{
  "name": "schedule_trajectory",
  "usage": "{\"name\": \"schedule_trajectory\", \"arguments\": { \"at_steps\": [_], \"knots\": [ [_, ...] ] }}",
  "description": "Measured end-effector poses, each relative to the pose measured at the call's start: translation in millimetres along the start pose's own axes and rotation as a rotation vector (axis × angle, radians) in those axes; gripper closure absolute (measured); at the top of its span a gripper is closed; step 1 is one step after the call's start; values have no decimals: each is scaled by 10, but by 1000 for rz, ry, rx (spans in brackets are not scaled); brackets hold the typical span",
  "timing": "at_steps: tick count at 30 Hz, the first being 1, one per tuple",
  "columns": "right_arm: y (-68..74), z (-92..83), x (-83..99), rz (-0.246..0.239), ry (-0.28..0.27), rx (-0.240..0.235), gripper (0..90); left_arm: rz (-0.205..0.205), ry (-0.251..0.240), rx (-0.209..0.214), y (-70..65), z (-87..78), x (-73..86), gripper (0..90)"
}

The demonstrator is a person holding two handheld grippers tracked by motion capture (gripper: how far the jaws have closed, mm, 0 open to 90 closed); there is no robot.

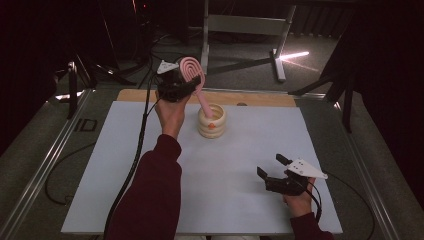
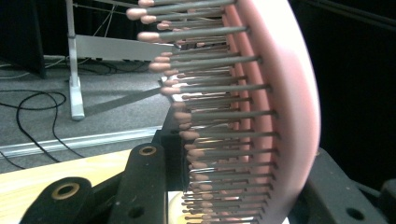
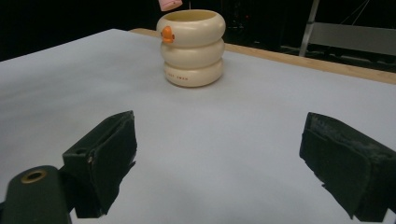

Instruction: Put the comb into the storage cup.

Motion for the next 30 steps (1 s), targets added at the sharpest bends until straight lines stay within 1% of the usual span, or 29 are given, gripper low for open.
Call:
{"name": "schedule_trajectory", "arguments": {
  "at_steps": [4, 11, 16, 30],
  "knots": [
    [13, 8, 2, -2, 1, -3, 111, -2, -7, 1, -23, 21, 6, 635],
    [15, 5, 2, 0, 1, -3, 112, 0, -18, -19, -35, 46, 31, 635],
    [25, 12, 5, -1, 2, -10, 111, 4, -24, -20, -54, 66, 42, 634],
    [33, 17, 10, -3, 7, -10, 112, 13, -6, -17, -77, 148, 123, 634]
  ]
}}
Point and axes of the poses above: each handheld gripper's, and its own axes: z roughly forward along the jaws, x roughly out of its underside, y roughly to its left, the point moved 6 cm from there along z, roughly forward along the jaws, and after that the axes turned 2 degrees about -x, right-handed, at the moved point
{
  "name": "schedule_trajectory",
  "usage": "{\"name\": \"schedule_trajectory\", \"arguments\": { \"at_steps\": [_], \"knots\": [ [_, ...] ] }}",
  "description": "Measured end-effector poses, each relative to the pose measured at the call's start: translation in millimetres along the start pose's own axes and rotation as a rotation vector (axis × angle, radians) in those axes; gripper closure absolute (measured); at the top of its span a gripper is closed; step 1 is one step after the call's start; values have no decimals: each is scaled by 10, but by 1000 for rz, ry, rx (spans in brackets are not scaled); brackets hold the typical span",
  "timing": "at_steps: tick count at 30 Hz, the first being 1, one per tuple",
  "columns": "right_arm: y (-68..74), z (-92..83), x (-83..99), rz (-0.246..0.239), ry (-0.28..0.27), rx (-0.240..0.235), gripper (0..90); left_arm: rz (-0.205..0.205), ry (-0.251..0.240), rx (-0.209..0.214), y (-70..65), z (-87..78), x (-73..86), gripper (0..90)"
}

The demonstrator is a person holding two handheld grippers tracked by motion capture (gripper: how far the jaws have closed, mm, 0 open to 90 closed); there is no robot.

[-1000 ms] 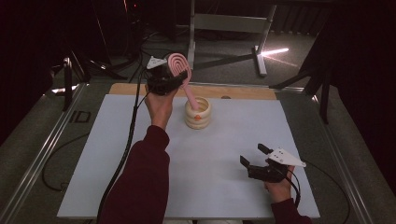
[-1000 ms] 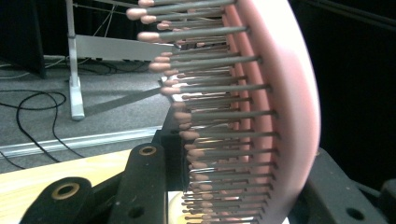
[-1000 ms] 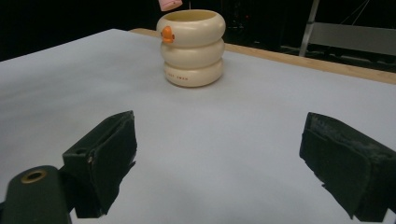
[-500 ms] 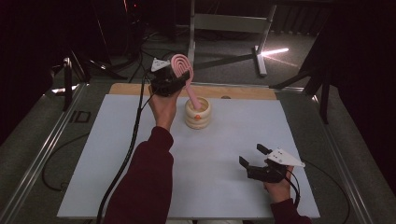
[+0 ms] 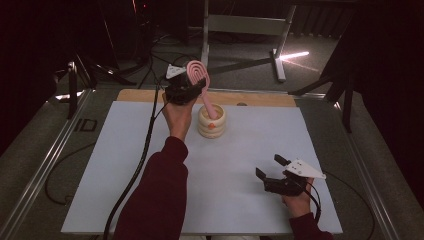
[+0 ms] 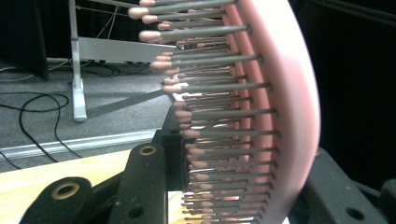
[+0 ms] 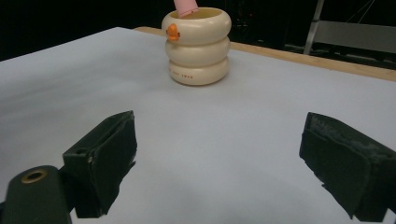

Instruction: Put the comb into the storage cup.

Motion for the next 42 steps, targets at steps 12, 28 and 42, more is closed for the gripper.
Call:
{"name": "schedule_trajectory", "arguments": {
  "at_steps": [12, 28, 42],
  "knots": [
    [0, 7, 10, 7, 7, 2, 113, -3, 5, -2, -10, 37, 31, 635],
    [3, 14, 17, 4, 10, -1, 114, -2, 28, 4, -23, 105, 115, 635],
    [2, 15, 20, 3, 13, 3, 114, 0, 33, 5, -49, 132, 150, 635]
  ]
}}
Point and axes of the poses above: each handheld gripper's, and its own axes: z roughly forward along the jaws, x roughly out of its underside, y roughly to its left, the point moved 6 cm from there along z, roughly forward along the jaws, and after that the axes turned 2 degrees about -x, right-handed, at the moved point
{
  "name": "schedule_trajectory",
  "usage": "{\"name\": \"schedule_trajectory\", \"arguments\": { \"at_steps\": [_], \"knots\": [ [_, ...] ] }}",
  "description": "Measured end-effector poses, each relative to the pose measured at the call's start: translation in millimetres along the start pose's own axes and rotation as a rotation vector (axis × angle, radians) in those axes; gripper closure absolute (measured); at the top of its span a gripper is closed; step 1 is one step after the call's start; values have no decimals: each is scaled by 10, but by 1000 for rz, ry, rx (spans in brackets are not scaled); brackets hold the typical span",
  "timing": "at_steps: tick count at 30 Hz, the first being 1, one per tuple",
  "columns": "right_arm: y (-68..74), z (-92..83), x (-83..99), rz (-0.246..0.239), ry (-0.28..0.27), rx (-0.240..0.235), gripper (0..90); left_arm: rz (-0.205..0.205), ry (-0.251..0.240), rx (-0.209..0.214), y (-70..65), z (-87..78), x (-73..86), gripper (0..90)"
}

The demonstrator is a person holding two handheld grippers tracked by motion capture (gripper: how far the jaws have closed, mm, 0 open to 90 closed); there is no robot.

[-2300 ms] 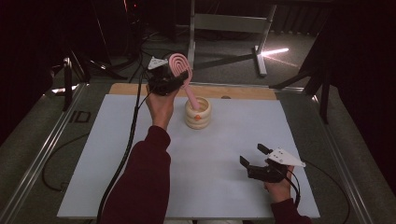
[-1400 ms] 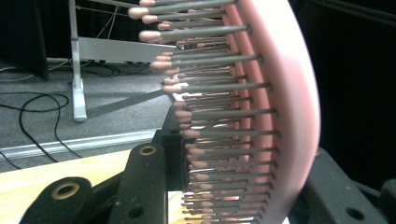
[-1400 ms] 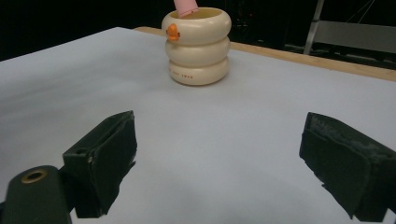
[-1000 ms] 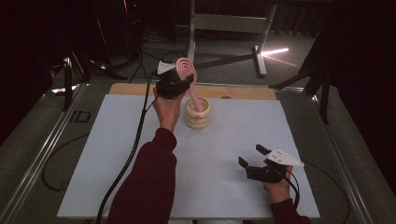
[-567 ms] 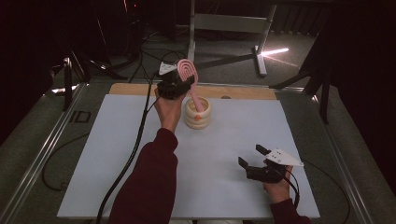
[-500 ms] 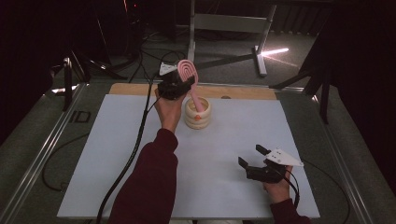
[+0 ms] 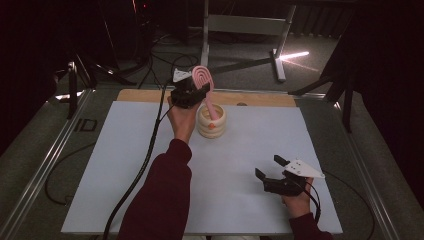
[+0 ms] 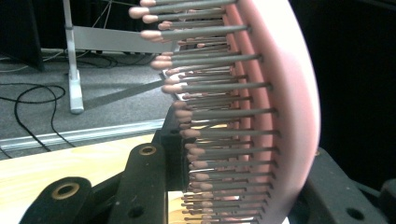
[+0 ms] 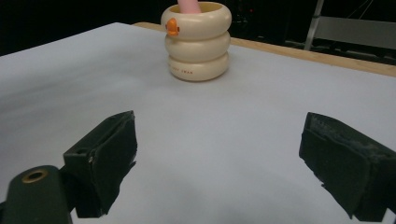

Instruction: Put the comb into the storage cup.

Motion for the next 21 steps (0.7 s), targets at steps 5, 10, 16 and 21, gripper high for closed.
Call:
{"name": "schedule_trajectory", "arguments": {
  "at_steps": [5, 10, 16, 21],
  "knots": [
    [1, 1, 0, 0, 0, 0, 114, 8, 5, -3, 1, 6, 3, 635],
    [0, -1, 0, 1, 0, -3, 114, 6, 7, -10, 14, 10, 9, 634],
    [1, 0, 0, 1, 0, -1, 114, 8, 9, -10, 8, 19, 18, 634],
    [1, -1, -1, 2, -1, -2, 114, 10, 11, -14, 3, 33, 31, 634]
  ]
}}
Point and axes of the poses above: each handheld gripper's, and its own axes: z roughly forward along the jaws, x roughly out of its underside, y roughly to its left, the point moved 6 cm from there along z, roughly forward along the jaws, and after that the axes turned 2 degrees about -x, right-handed, at the moved point
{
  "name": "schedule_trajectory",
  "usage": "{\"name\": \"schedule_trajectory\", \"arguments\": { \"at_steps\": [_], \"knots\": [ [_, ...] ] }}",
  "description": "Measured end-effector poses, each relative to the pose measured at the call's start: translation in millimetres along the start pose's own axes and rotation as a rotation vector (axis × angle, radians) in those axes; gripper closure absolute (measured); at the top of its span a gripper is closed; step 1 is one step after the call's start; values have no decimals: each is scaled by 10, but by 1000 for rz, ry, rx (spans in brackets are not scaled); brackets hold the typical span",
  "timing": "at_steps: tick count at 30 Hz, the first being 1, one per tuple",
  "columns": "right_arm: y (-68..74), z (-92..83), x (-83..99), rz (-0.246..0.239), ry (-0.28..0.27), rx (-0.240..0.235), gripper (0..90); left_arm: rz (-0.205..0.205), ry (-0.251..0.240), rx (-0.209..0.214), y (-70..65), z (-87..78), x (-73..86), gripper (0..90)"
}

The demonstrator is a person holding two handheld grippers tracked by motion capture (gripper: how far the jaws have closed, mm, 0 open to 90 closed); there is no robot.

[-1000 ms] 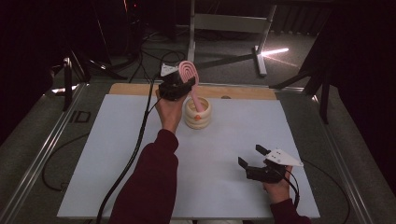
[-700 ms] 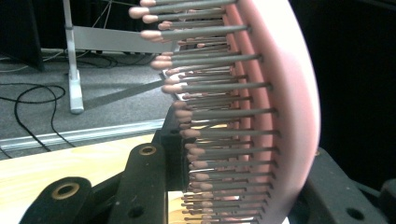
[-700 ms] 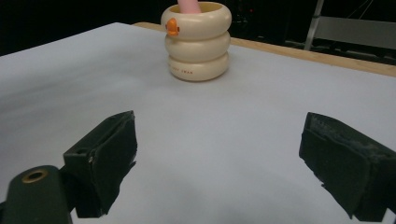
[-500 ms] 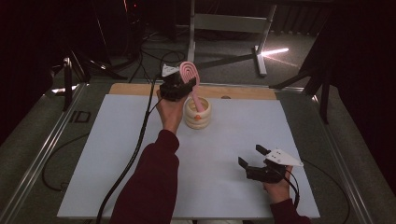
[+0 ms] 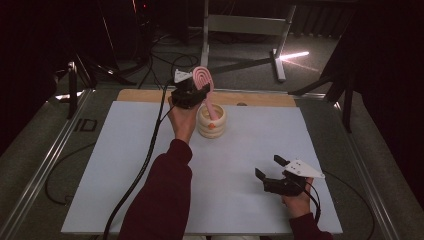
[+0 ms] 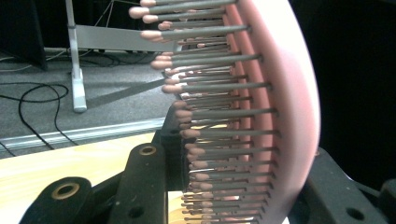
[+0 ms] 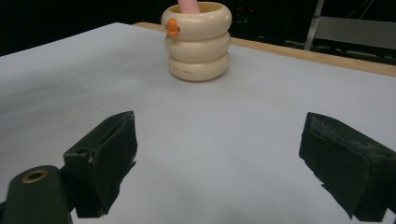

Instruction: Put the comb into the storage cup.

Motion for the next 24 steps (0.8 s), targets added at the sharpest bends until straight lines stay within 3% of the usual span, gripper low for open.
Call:
{"name": "schedule_trajectory", "arguments": {
  "at_steps": [24],
  "knots": [
    [5, 5, 2, 0, 1, -2, 114, -9, 24, 2, 8, 77, 79, 634]
  ]
}}
Point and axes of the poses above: each handheld gripper's, and its own axes: z roughly forward along the jaws, x roughly out of its underside, y roughly to its left, the point moved 6 cm from there along z, roughly forward along the jaws, and after that the axes turned 2 degrees about -x, right-handed, at the moved point
